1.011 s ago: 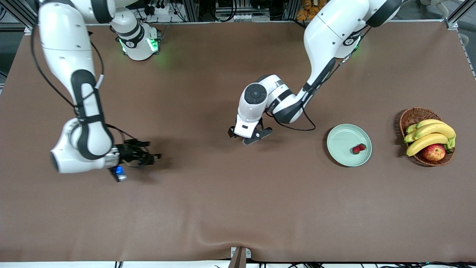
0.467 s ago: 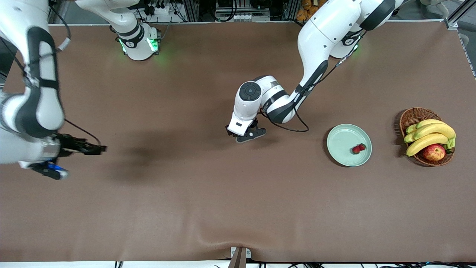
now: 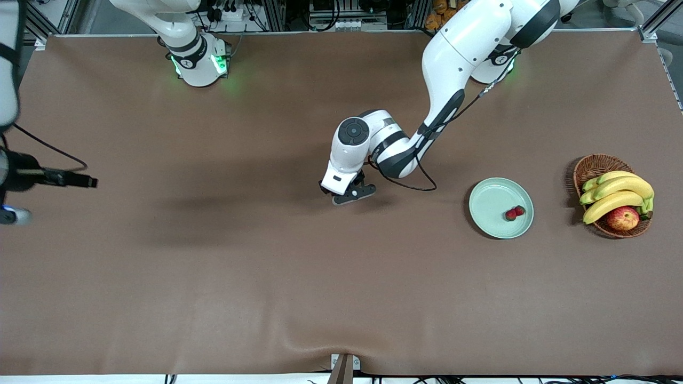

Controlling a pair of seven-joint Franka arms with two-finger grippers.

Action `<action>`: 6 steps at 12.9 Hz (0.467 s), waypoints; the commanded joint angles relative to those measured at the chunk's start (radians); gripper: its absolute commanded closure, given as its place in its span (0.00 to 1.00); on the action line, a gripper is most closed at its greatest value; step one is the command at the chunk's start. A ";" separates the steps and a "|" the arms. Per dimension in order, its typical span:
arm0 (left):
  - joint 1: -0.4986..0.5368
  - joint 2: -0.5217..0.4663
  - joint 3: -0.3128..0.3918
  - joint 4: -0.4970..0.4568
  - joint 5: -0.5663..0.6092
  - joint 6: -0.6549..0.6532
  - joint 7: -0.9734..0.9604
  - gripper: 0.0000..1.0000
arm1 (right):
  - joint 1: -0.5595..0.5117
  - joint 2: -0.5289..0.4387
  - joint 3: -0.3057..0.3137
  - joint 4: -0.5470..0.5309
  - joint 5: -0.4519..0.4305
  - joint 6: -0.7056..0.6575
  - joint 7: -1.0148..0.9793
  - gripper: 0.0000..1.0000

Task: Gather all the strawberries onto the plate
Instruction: 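Grasp the strawberry with the left gripper while the right gripper retracts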

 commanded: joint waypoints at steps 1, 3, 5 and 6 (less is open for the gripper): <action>-0.012 0.013 0.008 0.030 0.024 -0.002 0.010 0.75 | -0.023 -0.067 0.028 -0.003 -0.063 -0.021 -0.041 0.00; 0.002 -0.002 0.008 0.028 0.027 -0.006 0.019 1.00 | -0.023 -0.092 0.026 -0.001 -0.072 -0.032 -0.042 0.00; 0.045 -0.060 0.004 0.011 0.025 -0.047 0.019 1.00 | -0.022 -0.119 0.026 0.002 -0.074 -0.032 -0.044 0.00; 0.075 -0.103 -0.002 0.007 0.022 -0.122 0.020 1.00 | -0.022 -0.127 0.026 0.003 -0.067 -0.031 -0.047 0.00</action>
